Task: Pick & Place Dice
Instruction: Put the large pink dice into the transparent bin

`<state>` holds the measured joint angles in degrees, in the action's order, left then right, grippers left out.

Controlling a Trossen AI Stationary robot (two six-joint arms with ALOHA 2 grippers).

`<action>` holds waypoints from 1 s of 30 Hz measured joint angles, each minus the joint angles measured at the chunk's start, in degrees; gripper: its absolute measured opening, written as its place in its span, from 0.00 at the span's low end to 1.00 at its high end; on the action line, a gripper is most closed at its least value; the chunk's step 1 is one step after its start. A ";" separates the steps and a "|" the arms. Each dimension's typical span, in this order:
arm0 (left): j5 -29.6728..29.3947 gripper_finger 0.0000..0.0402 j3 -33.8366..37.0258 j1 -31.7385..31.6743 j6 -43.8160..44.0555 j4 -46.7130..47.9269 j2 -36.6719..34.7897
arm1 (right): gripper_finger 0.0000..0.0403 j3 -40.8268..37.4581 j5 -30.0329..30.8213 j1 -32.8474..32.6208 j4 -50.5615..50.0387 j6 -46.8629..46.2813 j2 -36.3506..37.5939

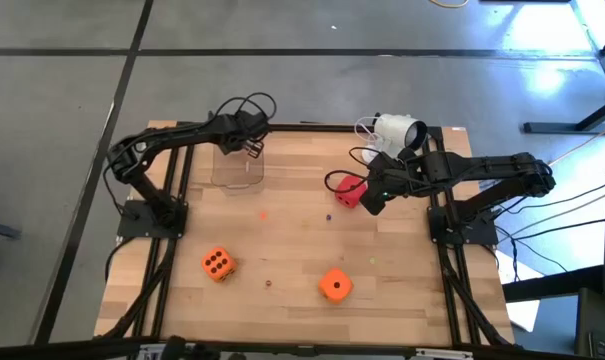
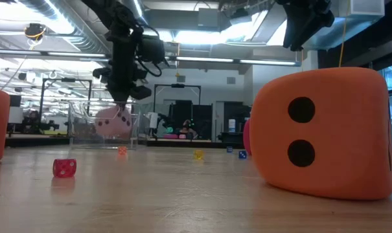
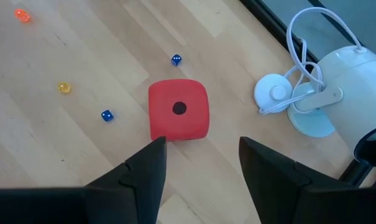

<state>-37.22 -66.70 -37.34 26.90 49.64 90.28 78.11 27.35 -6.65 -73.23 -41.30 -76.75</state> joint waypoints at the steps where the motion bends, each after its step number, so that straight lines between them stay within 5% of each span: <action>1: -0.16 0.00 0.00 0.00 -0.50 -0.25 0.56 | 0.50 0.00 0.00 0.00 0.00 0.00 0.00; 23: -2.06 0.01 0.00 0.24 0.42 -2.10 6.38 | 0.50 0.00 -1.43 -3.07 0.00 -2.21 0.00; 30: -1.33 0.12 0.00 0.28 -1.00 -1.31 6.13 | 0.50 0.00 -1.41 -3.32 0.00 -2.19 0.00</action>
<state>-38.55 -66.70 -37.06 25.90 48.33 96.41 78.11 25.95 -9.98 -73.23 -43.48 -76.75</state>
